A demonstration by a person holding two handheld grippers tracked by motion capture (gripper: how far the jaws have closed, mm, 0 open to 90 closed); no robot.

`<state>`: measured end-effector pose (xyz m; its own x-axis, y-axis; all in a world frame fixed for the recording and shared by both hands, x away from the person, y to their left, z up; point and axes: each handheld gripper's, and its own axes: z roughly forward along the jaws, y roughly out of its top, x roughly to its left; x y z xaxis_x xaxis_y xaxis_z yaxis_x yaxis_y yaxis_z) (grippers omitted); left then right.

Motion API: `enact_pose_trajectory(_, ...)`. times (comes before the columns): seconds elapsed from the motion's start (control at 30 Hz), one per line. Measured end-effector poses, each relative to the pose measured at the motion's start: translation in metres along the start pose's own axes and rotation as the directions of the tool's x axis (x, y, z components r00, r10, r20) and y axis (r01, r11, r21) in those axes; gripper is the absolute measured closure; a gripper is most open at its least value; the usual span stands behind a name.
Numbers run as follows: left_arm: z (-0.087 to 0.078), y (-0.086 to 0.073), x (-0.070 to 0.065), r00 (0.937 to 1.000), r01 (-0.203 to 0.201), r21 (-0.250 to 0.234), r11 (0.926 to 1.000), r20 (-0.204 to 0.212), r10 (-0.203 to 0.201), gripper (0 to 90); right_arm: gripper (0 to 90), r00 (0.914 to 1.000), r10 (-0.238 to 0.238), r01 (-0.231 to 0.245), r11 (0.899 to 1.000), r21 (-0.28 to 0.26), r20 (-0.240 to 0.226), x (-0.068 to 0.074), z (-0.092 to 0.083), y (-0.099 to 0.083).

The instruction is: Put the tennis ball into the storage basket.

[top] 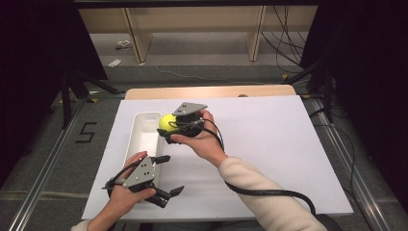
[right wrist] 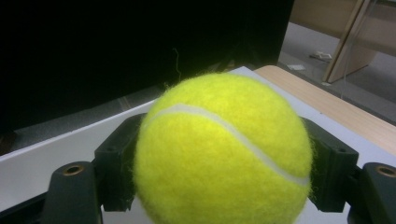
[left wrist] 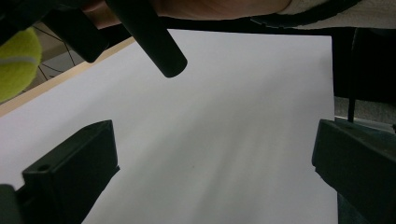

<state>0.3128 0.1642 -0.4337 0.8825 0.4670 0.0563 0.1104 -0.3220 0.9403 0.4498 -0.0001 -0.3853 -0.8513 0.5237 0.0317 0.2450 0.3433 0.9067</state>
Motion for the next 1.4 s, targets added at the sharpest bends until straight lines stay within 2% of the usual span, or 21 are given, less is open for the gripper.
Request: enact_pose_trajectory(1.4, 0.002, -0.001, -0.002, 0.9998, -0.011, 0.013, 0.9999, 0.015, 0.010, 0.0, 26.5, 0.9967, -0.033, 0.036, 0.999, 0.036, -0.074, 0.015, 0.042, 0.020)
